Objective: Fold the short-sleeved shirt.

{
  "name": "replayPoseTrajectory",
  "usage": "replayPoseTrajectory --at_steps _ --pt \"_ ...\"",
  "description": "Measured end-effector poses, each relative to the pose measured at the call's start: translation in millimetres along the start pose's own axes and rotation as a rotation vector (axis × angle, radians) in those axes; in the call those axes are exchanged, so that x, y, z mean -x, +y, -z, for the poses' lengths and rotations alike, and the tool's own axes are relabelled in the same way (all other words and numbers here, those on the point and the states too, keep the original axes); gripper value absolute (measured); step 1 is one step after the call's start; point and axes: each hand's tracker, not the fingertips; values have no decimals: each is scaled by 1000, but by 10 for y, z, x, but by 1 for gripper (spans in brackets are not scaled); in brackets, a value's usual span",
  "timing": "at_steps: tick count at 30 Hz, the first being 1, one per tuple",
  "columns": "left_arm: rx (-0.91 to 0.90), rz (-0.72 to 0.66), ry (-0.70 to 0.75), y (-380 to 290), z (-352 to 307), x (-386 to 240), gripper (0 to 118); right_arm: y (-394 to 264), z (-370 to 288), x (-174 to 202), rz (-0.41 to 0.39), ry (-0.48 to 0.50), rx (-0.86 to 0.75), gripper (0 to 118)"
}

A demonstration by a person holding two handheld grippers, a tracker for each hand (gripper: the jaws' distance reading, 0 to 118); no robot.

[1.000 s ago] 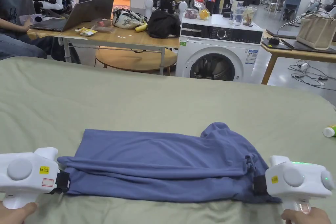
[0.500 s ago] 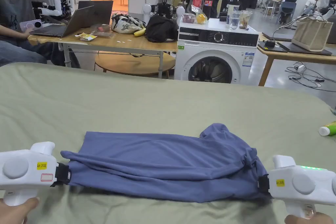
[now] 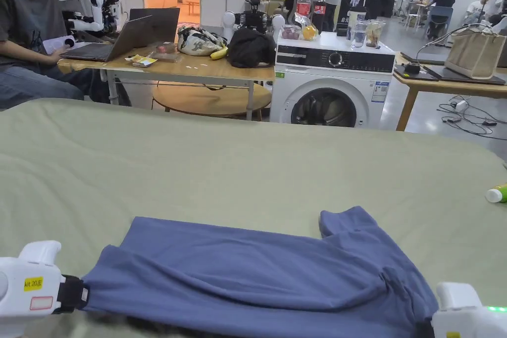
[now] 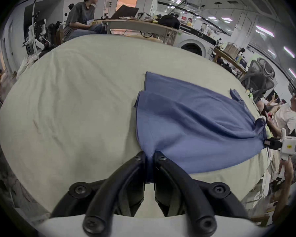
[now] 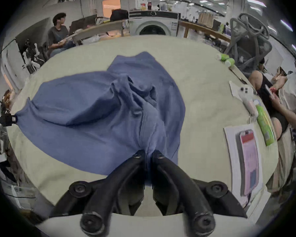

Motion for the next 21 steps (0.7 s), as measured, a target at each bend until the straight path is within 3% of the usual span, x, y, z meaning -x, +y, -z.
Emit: replayPoseTrajectory --at_steps 10,12,14,16,21 --pt "58 -9 48 -293 289 -25 3 -165 259 159 -37 -88 13 7" --pt "59 -5 55 -228 250 -69 3 -114 215 181 -40 -101 17 24" --pt "38 20 74 -145 234 -57 16 -45 83 214 -52 -153 -20 38" --pt "-24 51 92 -71 147 -143 33 37 -59 271 -55 -167 -111 42" --pt "-222 73 37 97 -53 -433 34 303 -282 473 7 -81 -297 42"
